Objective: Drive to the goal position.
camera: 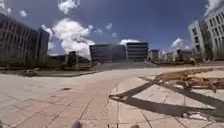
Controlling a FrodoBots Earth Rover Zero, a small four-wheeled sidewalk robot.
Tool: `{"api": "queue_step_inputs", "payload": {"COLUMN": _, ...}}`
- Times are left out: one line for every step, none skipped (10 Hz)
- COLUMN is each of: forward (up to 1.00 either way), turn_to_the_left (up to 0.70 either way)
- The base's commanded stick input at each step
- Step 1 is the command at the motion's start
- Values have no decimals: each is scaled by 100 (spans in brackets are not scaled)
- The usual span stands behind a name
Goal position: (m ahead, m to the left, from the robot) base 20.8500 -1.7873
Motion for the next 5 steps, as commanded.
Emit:
{"api": "queue_step_inputs", "payload": {"forward": 70, "turn_to_the_left": 0}}
{"api": "queue_step_inputs", "payload": {"forward": 70, "turn_to_the_left": 0}}
{"api": "queue_step_inputs", "payload": {"forward": 70, "turn_to_the_left": 0}}
{"api": "queue_step_inputs", "payload": {"forward": 70, "turn_to_the_left": 0}}
{"api": "queue_step_inputs", "payload": {"forward": 70, "turn_to_the_left": 0}}
